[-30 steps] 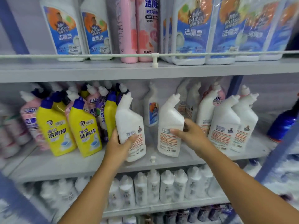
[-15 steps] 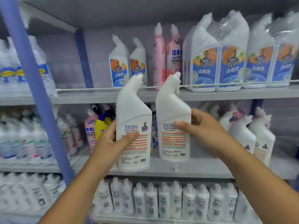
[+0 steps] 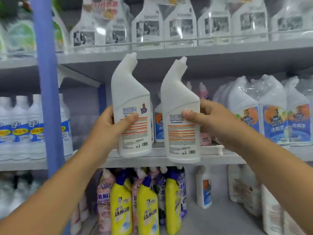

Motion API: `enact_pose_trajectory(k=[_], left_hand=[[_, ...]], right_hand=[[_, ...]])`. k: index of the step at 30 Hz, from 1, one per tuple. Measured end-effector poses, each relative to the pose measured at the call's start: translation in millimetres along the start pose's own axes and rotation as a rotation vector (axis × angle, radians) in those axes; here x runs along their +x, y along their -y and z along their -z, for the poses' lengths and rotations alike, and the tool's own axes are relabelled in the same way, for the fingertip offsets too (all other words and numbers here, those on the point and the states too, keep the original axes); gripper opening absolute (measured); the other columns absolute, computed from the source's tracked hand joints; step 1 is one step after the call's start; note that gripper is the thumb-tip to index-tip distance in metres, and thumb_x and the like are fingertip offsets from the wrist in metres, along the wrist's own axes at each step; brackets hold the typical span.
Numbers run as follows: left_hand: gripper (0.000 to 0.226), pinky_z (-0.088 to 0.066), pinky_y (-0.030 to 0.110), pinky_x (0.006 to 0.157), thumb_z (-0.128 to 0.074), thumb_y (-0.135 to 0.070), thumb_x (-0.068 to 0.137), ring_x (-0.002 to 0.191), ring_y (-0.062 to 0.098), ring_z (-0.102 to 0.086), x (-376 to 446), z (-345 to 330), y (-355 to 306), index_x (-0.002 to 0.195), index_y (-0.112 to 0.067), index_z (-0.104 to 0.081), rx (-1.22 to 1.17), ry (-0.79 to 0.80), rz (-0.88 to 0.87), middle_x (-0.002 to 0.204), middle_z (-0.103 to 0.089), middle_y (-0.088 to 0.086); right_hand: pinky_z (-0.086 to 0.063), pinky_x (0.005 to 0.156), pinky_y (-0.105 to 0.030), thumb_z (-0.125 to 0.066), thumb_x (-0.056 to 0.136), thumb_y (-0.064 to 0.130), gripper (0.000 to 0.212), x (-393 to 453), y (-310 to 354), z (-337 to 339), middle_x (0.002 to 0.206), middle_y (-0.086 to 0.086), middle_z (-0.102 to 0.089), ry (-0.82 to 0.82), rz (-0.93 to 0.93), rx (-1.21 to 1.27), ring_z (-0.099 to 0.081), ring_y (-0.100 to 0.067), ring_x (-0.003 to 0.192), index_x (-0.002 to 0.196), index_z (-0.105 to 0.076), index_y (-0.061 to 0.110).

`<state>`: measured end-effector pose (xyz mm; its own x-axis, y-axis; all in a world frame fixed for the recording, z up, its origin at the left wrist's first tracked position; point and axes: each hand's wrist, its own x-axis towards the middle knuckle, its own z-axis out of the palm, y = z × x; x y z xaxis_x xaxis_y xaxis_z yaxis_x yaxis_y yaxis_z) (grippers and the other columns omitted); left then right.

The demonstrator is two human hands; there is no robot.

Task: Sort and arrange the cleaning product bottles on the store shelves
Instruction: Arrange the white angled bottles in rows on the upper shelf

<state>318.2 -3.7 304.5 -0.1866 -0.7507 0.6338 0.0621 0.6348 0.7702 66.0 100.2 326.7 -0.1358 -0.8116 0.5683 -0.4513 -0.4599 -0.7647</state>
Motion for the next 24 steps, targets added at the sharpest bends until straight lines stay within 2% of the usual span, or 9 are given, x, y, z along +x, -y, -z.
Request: enact_pose_trajectory(k=[3,6,9,13,16,19,21,24], left_hand=[[0.037,-0.06,0.032,0.076,-0.078,-0.037,0.085,0.092,0.006,-0.075,43,11,17,0.119,-0.034,-0.063,0.036,0.007,-0.015,0.106,-0.077,-0.015],[0.037,-0.06,0.037,0.08,-0.082,-0.036,0.083,0.093,0.008,-0.076,79,17,40,0.115,-0.035,-0.064,0.024,0.05,0.02,0.102,-0.078,-0.015],[0.035,-0.06,0.037,0.073,-0.082,-0.033,0.084,0.091,0.012,-0.076,102,16,62,0.113,-0.033,-0.063,0.015,0.111,0.088,0.101,-0.078,-0.011],[0.039,-0.061,0.047,0.083,-0.081,-0.028,0.086,0.096,0.018,-0.076,124,13,86,0.119,-0.032,-0.061,-0.013,0.217,0.172,0.107,-0.078,-0.007],[0.046,-0.059,0.053,0.09,-0.083,-0.023,0.084,0.1,0.022,-0.075,131,15,100,0.122,-0.031,-0.058,-0.031,0.26,0.22,0.11,-0.077,-0.005],[0.05,-0.057,0.057,0.094,-0.083,-0.021,0.083,0.103,0.025,-0.075,134,18,111,0.125,-0.031,-0.057,-0.05,0.286,0.27,0.112,-0.077,-0.003],[0.052,-0.057,0.056,0.095,-0.082,-0.022,0.083,0.104,0.025,-0.075,138,21,110,0.127,-0.031,-0.057,-0.033,0.312,0.303,0.111,-0.078,-0.002],[0.042,-0.059,0.051,0.092,-0.079,-0.028,0.087,0.1,0.025,-0.076,149,25,96,0.123,-0.029,-0.059,0.051,0.343,0.303,0.106,-0.079,0.0]], right_hand=[[-0.061,0.087,-0.041,-0.074,0.09,0.034,0.029,39,1,-19,0.105,0.004,-0.078,-0.067,0.003,-0.091,-0.076,-0.015,0.093,0.116,-0.067,0.024],[-0.062,0.086,-0.044,-0.075,0.09,0.035,0.029,73,-11,-39,0.105,0.003,-0.078,-0.112,-0.031,-0.149,-0.076,-0.017,0.094,0.115,-0.068,0.021],[-0.062,0.085,-0.042,-0.075,0.09,0.035,0.029,97,-30,-55,0.104,0.003,-0.078,-0.167,-0.111,-0.16,-0.076,-0.017,0.092,0.115,-0.068,0.02],[-0.061,0.087,-0.042,-0.076,0.089,0.034,0.032,117,-52,-63,0.103,0.002,-0.078,-0.219,-0.19,-0.156,-0.075,-0.018,0.092,0.116,-0.068,0.019],[-0.062,0.084,-0.042,-0.076,0.09,0.031,0.034,124,-65,-63,0.102,0.001,-0.078,-0.202,-0.233,-0.111,-0.076,-0.019,0.091,0.119,-0.066,0.019],[-0.061,0.089,-0.047,-0.076,0.09,0.032,0.036,131,-74,-58,0.103,0.001,-0.078,-0.167,-0.274,-0.101,-0.076,-0.022,0.093,0.121,-0.064,0.019],[-0.061,0.089,-0.048,-0.076,0.089,0.034,0.036,135,-76,-52,0.103,0.001,-0.078,-0.113,-0.309,-0.149,-0.076,-0.023,0.094,0.12,-0.063,0.02],[-0.062,0.087,-0.047,-0.077,0.088,0.037,0.033,143,-67,-37,0.1,-0.002,-0.079,-0.026,-0.351,-0.263,-0.077,-0.024,0.092,0.113,-0.065,0.019]])
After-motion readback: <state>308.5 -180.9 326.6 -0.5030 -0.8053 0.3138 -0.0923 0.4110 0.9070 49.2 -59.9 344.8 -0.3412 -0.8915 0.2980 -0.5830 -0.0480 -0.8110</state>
